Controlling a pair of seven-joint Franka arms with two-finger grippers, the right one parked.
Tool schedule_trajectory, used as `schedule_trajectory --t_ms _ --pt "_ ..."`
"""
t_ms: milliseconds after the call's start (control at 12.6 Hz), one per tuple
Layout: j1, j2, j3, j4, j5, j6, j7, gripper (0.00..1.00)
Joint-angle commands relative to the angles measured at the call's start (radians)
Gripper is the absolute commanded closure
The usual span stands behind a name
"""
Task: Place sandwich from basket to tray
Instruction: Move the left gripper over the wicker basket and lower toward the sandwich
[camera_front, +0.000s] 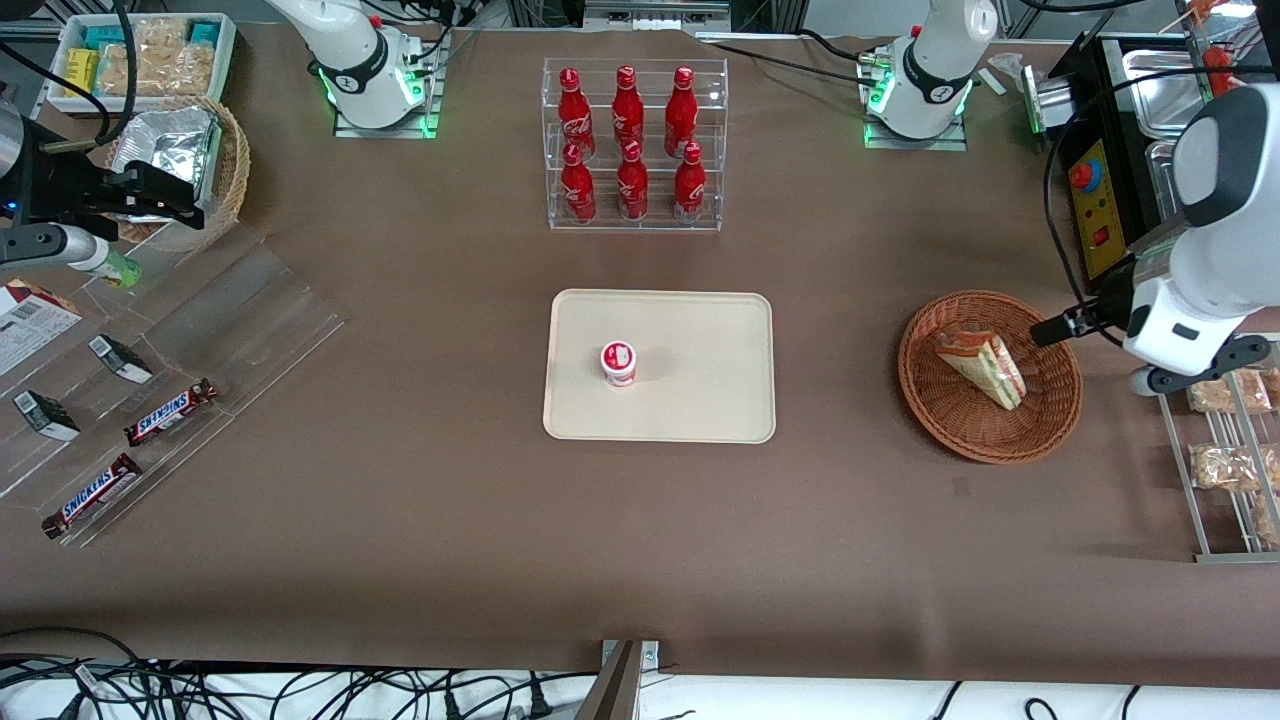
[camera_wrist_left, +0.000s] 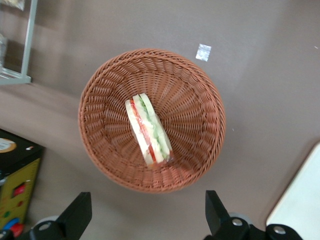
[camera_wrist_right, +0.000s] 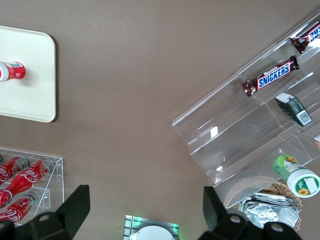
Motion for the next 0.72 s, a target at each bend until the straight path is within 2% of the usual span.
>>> schedule_trajectory --t_ms 0,239,637 --pt "0.002 -0.051 0.001 -0.145 0.037 0.129 -0.076 0.00" --pt "0.002 -0.051 -0.001 -0.306 0.100 0.355 -0.227 0.00" --pt "0.002 -0.020 0.009 -0.452 0.109 0.590 -0.358 0.00"
